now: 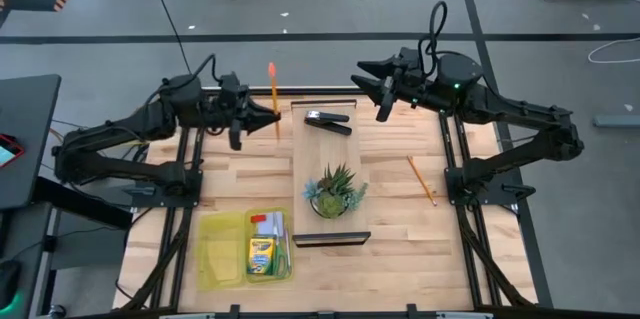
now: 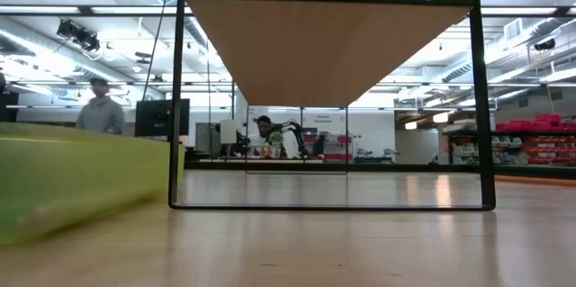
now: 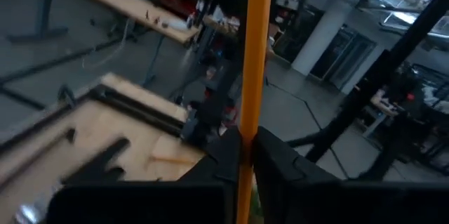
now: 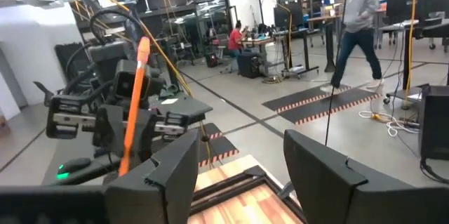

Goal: Pack school essentials
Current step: Put the left yellow pencil into the yellow supply box

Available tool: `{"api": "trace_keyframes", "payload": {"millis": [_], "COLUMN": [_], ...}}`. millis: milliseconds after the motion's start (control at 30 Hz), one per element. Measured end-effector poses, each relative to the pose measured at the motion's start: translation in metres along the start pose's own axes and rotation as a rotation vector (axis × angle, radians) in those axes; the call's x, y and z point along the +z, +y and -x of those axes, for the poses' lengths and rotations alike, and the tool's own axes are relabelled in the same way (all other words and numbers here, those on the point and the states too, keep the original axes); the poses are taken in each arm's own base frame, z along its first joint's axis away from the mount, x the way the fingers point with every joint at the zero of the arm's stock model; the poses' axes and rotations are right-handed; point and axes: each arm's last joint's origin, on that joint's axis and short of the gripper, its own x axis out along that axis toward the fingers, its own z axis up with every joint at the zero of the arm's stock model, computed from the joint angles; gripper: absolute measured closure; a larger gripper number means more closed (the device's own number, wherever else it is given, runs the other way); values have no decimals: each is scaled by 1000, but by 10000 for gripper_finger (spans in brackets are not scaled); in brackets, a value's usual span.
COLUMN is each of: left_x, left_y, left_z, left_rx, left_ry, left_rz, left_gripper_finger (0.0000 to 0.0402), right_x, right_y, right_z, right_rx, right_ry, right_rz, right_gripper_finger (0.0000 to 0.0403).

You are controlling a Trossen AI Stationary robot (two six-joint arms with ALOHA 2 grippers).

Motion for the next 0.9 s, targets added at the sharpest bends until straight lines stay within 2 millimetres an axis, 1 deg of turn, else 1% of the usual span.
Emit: {"api": "trace_keyframes", "payload": {"millis": [200,333,533,700,900], "left_x": [-9,-16,-35,-48,-57], "left_y": [-5,-10,-16,-20,-31], "left_z": [17,24,31,34,34], "left_rx": [23,20,-31,-59,-171], "left_ry": [100,177,387,506,551], "left_rz": [82,118,122,32,-201], "left_gripper_finger": [365,367,367,364,369], "right_x": [0,0,0,0,-2], "right_y": [0,0,0,0,-2], "right_z": [0,0,0,0,0], "right_rx": [0,0,-1,-1,-10], "right_ry": [0,1,5,6,24], "right_rz": [15,15,18,24,22], "right_gripper_finger": [189,189,189,189,189]}}
